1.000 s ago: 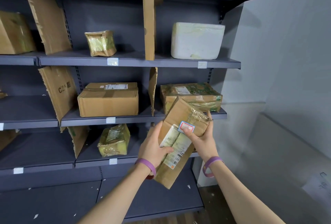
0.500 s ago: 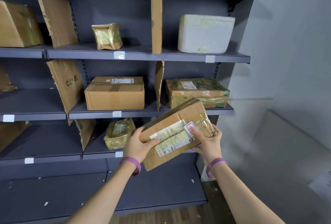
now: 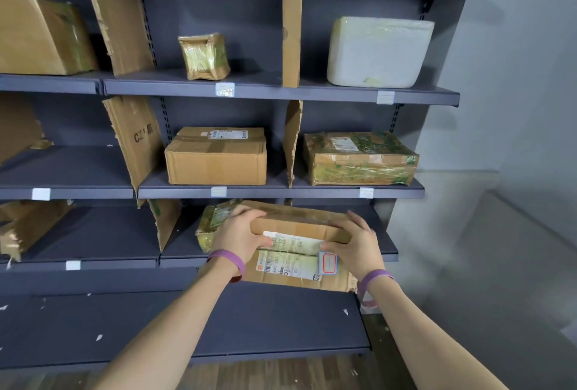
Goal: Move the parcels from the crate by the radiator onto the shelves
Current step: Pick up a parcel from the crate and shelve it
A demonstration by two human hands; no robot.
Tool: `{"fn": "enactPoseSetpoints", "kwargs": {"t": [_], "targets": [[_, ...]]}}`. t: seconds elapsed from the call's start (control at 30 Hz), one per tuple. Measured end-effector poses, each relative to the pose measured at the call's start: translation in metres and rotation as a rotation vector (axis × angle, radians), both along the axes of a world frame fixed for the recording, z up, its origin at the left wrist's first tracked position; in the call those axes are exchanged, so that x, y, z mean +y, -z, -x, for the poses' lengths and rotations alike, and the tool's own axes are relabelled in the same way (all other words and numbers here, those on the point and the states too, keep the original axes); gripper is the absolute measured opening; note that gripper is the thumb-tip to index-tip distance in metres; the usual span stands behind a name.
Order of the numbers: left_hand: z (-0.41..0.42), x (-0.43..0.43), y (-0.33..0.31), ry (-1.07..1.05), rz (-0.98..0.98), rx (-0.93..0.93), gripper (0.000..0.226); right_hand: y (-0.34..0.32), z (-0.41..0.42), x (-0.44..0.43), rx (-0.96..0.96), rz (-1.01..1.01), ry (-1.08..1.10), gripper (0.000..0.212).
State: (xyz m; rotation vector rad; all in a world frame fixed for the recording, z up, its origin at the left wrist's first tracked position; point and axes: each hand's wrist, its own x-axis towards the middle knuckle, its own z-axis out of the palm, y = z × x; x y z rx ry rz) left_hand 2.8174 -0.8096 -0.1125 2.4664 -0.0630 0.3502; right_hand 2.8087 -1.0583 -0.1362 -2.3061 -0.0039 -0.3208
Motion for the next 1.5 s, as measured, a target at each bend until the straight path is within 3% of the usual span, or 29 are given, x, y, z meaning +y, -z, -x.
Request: {"fn": "enactPoseSetpoints", "kwargs": {"t": [0.17,0.33,0.5,0.6,0.67,0.8,0.97,1.1,1.2,1.33,1.5], "targets": [[0.006,0.005,0.009,-0.033,0.176,-0.1,0.058,0.007,0.003,0.011,0.026,-0.15,0.053,0.036],[0.016,0.015,0.012,-0.225,0.233,-0.196,0.087,0.01,0.005,0.024,0.107,-0.433,0.111,0.034],[0.03,0.017,0.029,-0.176,0.665,-0.088,0.105,0.011,0.002,0.042,0.113,-0.49,0.119,0.03],[0.032,0.019,0.033,-0.103,0.864,-0.087,0.112,0.017,0.0,0.055,0.078,-0.592,0.184,0.016],[0.034,0.02,0.035,-0.06,0.841,-0.107,0.109,0.021,-0.001,0.063,0.068,-0.693,0.255,0.02],[0.037,0.02,0.045,-0.013,0.773,-0.082,0.081,0.025,0.001,0.084,0.064,-0.728,0.195,0.022],[0.037,0.031,0.042,0.063,0.899,-0.074,0.09,0.02,0.001,0.106,0.062,-0.581,-0.022,0.013],[0.036,0.045,0.037,0.119,0.817,-0.004,0.1,0.016,0.005,0.12,0.113,-0.541,-0.201,0.054],[0.037,0.059,0.037,0.116,0.77,0.005,0.103,0.014,0.002,0.127,0.11,-0.421,-0.257,0.052],[0.036,0.068,0.035,0.111,0.735,-0.005,0.106,0.014,0.004,0.137,0.131,-0.448,-0.294,0.052],[0.038,0.067,0.03,0.133,0.761,-0.001,0.086,0.01,0.013,0.14,0.036,-0.389,-0.379,0.084]]}}
